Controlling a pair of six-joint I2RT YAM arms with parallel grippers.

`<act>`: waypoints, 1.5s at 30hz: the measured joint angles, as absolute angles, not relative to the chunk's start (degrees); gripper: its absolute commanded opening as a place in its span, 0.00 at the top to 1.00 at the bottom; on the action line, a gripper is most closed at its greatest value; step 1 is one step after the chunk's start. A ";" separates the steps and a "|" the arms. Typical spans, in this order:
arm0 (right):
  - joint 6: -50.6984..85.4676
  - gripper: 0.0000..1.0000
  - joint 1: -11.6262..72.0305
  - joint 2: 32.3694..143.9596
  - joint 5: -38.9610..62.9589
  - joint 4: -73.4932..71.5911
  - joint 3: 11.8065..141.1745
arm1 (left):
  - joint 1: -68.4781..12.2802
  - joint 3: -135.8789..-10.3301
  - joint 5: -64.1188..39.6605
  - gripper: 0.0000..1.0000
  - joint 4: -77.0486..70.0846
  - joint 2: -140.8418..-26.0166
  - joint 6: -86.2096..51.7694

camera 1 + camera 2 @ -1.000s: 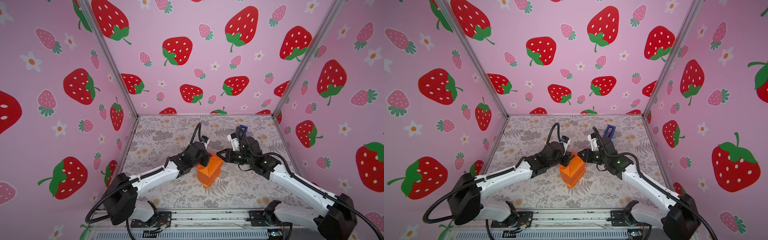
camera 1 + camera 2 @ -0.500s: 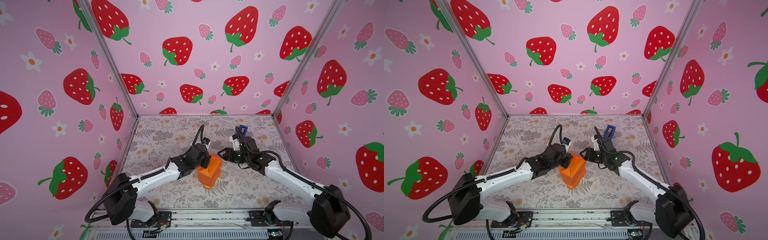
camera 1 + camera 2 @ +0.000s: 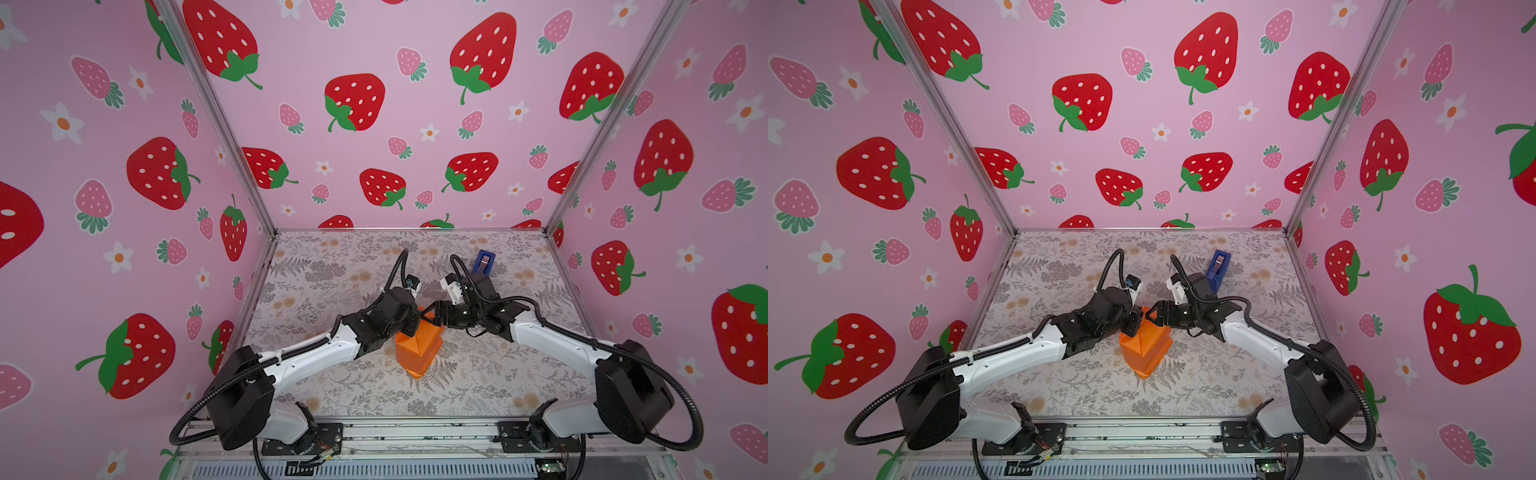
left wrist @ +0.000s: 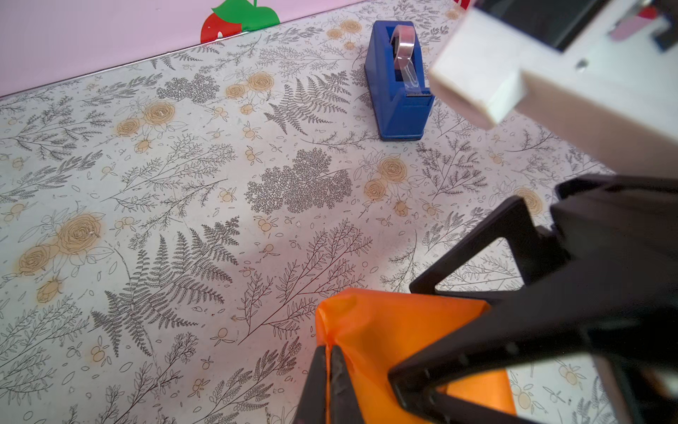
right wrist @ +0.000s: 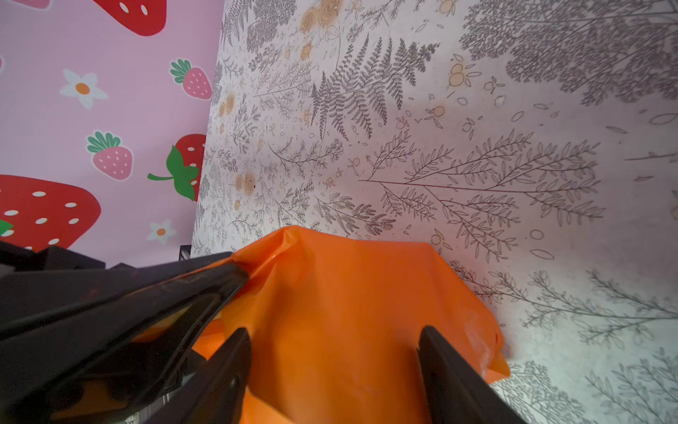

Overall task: Wrap a gift box in wrapping paper
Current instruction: Fold the wrapping paper for the gift box.

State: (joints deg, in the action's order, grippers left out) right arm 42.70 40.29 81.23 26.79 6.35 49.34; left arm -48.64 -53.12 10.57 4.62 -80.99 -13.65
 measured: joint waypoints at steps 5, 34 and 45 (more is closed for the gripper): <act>41.28 0.22 41.93 80.53 24.16 10.00 49.34 | -48.64 -53.12 10.57 1.00 4.62 -80.99 -13.67; 40.82 0.29 42.52 77.19 18.85 8.75 46.33 | -48.56 -52.73 -1.15 0.99 4.12 -81.03 -21.54; 42.19 0.29 41.71 69.73 12.64 16.62 47.81 | -48.71 -53.08 -2.61 0.99 4.08 -82.91 -22.90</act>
